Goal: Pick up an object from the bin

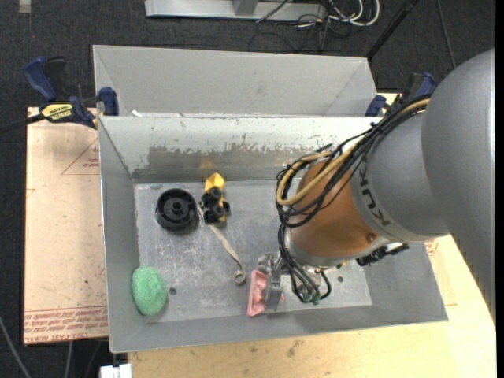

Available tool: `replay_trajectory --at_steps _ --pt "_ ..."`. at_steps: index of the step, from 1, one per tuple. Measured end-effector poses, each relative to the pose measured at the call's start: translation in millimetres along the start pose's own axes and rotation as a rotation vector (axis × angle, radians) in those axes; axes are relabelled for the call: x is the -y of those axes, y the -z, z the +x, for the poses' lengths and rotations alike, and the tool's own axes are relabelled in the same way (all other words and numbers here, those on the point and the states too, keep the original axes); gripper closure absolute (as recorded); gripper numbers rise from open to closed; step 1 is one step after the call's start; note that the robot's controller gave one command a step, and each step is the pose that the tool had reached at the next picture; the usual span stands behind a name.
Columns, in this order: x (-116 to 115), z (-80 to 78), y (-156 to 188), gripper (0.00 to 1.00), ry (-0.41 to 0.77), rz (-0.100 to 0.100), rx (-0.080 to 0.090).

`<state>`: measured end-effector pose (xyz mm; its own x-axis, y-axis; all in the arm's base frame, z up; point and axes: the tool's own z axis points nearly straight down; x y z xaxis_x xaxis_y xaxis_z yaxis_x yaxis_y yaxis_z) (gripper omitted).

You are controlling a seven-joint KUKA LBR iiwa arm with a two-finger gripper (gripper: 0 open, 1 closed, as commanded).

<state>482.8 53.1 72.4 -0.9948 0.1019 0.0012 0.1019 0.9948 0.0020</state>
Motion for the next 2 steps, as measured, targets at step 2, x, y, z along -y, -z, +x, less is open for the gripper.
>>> replay_trajectory --at_steps 2 --pt "-30.1 -18.9 45.9 1.0 0.325 0.001 0.003"
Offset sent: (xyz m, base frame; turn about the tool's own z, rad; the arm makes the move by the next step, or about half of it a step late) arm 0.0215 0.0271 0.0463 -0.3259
